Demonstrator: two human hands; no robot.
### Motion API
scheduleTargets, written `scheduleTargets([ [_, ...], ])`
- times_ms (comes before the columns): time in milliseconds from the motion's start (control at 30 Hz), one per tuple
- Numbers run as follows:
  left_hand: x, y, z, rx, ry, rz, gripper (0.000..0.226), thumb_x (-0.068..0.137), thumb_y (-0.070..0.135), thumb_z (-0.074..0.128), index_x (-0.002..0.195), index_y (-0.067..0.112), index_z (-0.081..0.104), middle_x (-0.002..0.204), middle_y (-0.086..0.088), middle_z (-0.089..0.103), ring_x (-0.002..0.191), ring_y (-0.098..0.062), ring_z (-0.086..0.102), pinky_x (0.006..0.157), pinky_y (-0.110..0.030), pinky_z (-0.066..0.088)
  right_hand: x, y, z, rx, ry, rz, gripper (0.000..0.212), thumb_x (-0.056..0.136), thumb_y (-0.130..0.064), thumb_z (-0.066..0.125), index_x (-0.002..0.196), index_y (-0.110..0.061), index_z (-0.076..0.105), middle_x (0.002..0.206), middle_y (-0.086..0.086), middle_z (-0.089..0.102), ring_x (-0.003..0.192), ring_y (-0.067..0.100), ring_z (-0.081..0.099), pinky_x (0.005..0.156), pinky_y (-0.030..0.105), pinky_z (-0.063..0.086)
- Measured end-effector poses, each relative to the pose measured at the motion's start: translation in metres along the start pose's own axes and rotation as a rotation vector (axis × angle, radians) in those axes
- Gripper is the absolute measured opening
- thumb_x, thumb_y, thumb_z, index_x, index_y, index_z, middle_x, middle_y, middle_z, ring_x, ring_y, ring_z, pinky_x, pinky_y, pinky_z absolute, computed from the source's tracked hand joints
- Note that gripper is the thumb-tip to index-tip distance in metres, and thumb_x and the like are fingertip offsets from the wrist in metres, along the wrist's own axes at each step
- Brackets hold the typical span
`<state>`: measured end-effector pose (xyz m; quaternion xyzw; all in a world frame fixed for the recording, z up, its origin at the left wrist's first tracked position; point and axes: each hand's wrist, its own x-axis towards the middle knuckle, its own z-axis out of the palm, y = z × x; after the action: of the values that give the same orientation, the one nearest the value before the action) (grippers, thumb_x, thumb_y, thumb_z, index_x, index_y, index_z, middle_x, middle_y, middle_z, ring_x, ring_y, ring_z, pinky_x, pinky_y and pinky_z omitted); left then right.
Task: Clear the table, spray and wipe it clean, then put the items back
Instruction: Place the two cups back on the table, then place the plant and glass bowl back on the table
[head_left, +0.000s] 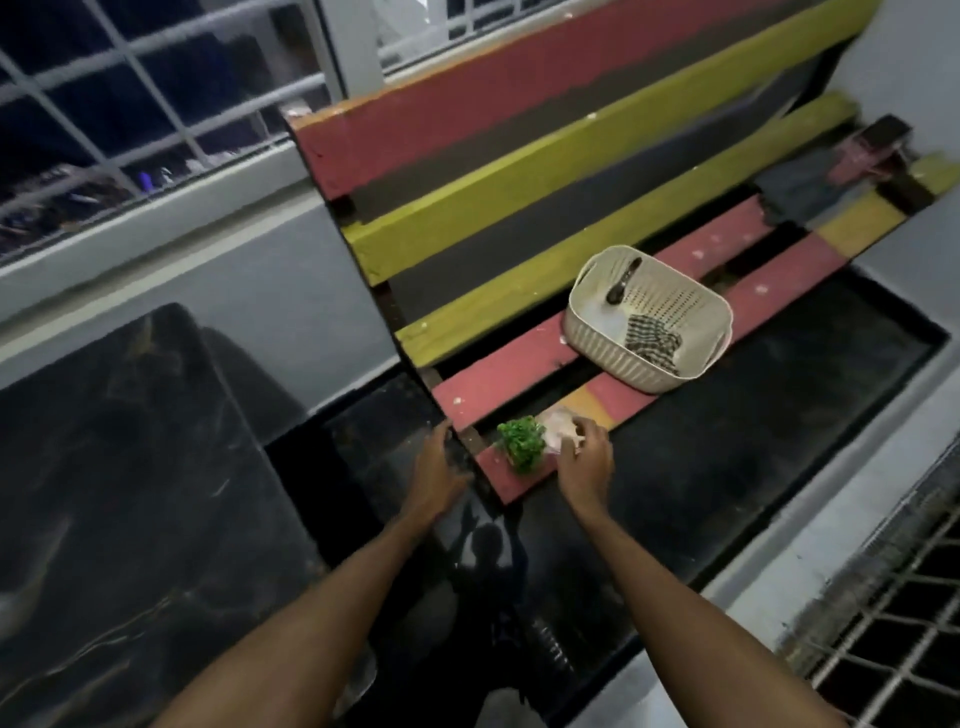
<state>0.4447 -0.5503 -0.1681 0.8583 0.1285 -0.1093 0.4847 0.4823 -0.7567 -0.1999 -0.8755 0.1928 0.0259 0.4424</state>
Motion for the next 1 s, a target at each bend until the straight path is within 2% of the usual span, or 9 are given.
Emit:
scheduleTargets([
  [133,0.029,-0.045,0.064,-0.034,-0.085,-0.050,0.091,0.066,0.011,0.086,0.144,0.014,0.040,0.133,-0.003,0.054,0.124,-0.020,0.054,0.100,-0.031,0.046,0.054,0.076,0.009,-0.093,-0.045,0.133,0.027,0.089,-0.005,0.058,0.115,-0.008,0.061,0.114,0.017,0.057,0.111,0.036,0.054,0.092,0.038,0.041],
  [267,0.048,-0.089,0.113,-0.087,-0.085,-0.096,0.106,0.057,0.009,0.096,0.148,0.009,0.042,0.143,0.000,0.051,0.134,-0.018,0.050,0.099,0.001,0.032,0.089,0.112,0.025,-0.139,-0.114,0.157,0.037,0.088,-0.010,0.064,0.125,-0.008,0.057,0.113,0.016,0.055,0.109,0.035,0.055,0.091,0.036,0.042],
  [333,0.057,-0.099,0.130,-0.137,-0.047,-0.090,0.105,0.055,0.006,0.098,0.146,0.013,0.046,0.141,-0.002,0.054,0.130,-0.012,0.052,0.097,0.001,0.035,0.101,0.118,0.032,-0.163,-0.141,0.103,0.044,0.088,-0.014,0.065,0.130,-0.009,0.054,0.119,0.016,0.054,0.111,0.034,0.055,0.093,0.038,0.043],
  [500,0.071,-0.101,0.163,-0.226,0.098,-0.019,0.090,0.057,0.028,0.101,0.135,0.026,0.056,0.131,0.009,0.059,0.124,-0.010,0.058,0.104,-0.035,0.050,0.119,0.126,0.047,-0.180,-0.202,0.030,0.047,0.087,-0.015,0.067,0.132,-0.008,0.053,0.126,0.016,0.050,0.116,0.031,0.051,0.095,0.031,0.038],
  [600,0.078,-0.098,0.175,-0.270,0.171,-0.038,0.090,0.055,0.041,0.101,0.133,0.024,0.058,0.129,0.009,0.061,0.122,-0.012,0.060,0.104,-0.040,0.051,0.125,0.130,0.052,-0.202,-0.172,0.006,0.041,0.087,-0.013,0.065,0.127,-0.008,0.056,0.121,0.016,0.053,0.112,0.031,0.052,0.091,0.031,0.039],
  [667,0.081,-0.092,0.179,-0.281,0.210,-0.041,0.086,0.053,0.060,0.095,0.127,0.028,0.063,0.124,0.013,0.065,0.117,-0.010,0.063,0.102,-0.038,0.053,0.129,0.133,0.054,-0.212,-0.151,-0.010,0.035,0.088,-0.010,0.062,0.123,-0.008,0.059,0.117,0.015,0.056,0.109,0.032,0.054,0.089,0.032,0.040],
  [800,0.083,-0.086,0.181,-0.230,0.286,-0.024,0.077,0.049,0.086,0.075,0.108,0.039,0.064,0.106,0.025,0.067,0.102,0.007,0.065,0.090,-0.013,0.049,0.133,0.133,0.052,-0.252,-0.083,-0.027,0.029,0.087,-0.005,0.058,0.114,-0.010,0.066,0.108,0.014,0.064,0.101,0.033,0.059,0.084,0.035,0.044],
  [933,0.080,-0.096,0.162,-0.242,0.273,-0.117,0.053,0.063,0.030,0.094,0.108,0.041,0.068,0.102,0.013,0.076,0.094,-0.003,0.072,0.084,-0.036,0.061,0.120,0.118,0.047,-0.248,-0.075,-0.012,0.029,0.087,-0.003,0.057,0.113,-0.009,0.067,0.106,0.015,0.065,0.099,0.034,0.059,0.081,0.035,0.044],
  [1000,0.071,-0.086,0.134,-0.223,0.302,-0.120,0.056,0.067,0.008,0.090,0.114,0.031,0.070,0.102,0.011,0.076,0.088,0.012,0.068,0.081,-0.023,0.058,0.106,0.097,0.039,-0.232,-0.094,-0.010,0.027,0.088,-0.003,0.056,0.112,-0.008,0.067,0.105,0.015,0.064,0.099,0.033,0.058,0.080,0.035,0.043],
])
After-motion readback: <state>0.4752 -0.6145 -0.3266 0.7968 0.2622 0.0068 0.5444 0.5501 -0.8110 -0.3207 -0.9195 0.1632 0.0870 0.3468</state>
